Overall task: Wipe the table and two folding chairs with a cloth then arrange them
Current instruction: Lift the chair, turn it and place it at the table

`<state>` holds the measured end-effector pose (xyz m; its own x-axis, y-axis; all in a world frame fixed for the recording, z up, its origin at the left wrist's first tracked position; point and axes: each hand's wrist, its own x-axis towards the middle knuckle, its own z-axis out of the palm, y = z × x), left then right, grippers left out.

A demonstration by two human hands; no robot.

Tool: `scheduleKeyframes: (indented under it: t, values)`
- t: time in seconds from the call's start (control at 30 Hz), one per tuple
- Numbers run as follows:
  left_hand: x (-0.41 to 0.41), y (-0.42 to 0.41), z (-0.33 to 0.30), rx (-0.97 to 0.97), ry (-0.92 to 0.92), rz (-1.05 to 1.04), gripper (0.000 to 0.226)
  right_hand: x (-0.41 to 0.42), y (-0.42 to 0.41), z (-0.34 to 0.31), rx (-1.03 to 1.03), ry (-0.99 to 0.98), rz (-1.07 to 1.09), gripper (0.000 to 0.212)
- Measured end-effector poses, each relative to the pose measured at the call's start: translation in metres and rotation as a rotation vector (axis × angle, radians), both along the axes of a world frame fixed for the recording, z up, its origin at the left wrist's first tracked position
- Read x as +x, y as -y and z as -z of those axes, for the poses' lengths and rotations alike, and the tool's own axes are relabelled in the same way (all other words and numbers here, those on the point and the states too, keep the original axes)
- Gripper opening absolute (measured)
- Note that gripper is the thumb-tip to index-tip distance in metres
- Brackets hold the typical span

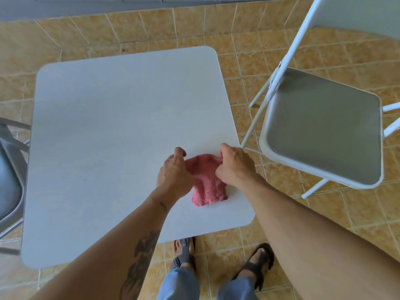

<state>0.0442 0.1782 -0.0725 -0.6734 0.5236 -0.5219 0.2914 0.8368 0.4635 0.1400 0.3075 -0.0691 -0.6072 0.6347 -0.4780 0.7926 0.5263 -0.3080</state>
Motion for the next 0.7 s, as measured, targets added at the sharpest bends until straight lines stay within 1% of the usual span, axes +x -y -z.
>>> scheduleKeyframes:
  t: [0.03,0.07,0.13,0.17,0.2,0.23,0.3,0.33,0.4,0.43,0.5,0.53,0.6,0.7]
  values:
    - [-0.002,0.002,0.001,0.003,-0.048,0.009,0.054,-0.001,0.000,0.002,0.025,-0.018,-0.004,0.028]
    - [-0.001,0.004,0.003,0.011,-0.145,0.050,0.055,-0.001,0.001,0.005,0.064,-0.037,-0.007,0.033]
    - [0.006,0.008,0.006,0.104,-0.369,0.221,0.051,0.002,0.002,0.009,0.208,-0.089,-0.052,0.043]
    - [0.011,0.011,0.009,0.172,-0.437,0.324,0.048,0.007,0.003,0.009,0.275,-0.127,-0.106,0.045]
    - [0.017,0.015,0.013,0.211,-0.464,0.422,0.049,0.013,0.006,0.011,0.315,-0.168,-0.174,0.045]
    - [0.023,0.019,0.018,0.195,-0.444,0.514,0.056,0.022,0.010,0.013,0.326,-0.192,-0.250,0.044]
    - [0.028,0.029,0.025,0.017,-0.331,0.634,0.076,0.043,0.019,0.021,0.291,-0.145,-0.358,0.049]
    - [0.027,0.033,0.029,-0.065,-0.291,0.662,0.083,0.054,0.022,0.025,0.268,-0.082,-0.377,0.057]
    - [0.023,0.034,0.030,-0.137,-0.282,0.690,0.088,0.066,0.021,0.028,0.222,0.035,-0.381,0.076]
    - [0.022,0.031,0.028,-0.161,-0.294,0.707,0.089,0.069,0.019,0.027,0.199,0.063,-0.377,0.080]
    - [0.022,0.024,0.019,-0.205,-0.292,0.716,0.088,0.069,0.014,0.015,0.161,0.032,-0.346,0.079]
    - [0.023,0.019,0.011,-0.202,-0.273,0.685,0.083,0.070,0.011,0.007,0.137,-0.007,-0.322,0.076]
    - [0.027,0.009,-0.007,-0.150,-0.215,0.556,0.064,0.079,0.000,-0.011,0.076,-0.067,-0.261,0.070]
    - [0.040,-0.017,-0.044,-0.049,-0.141,0.361,0.050,0.109,-0.025,-0.048,0.015,-0.133,-0.139,0.064]
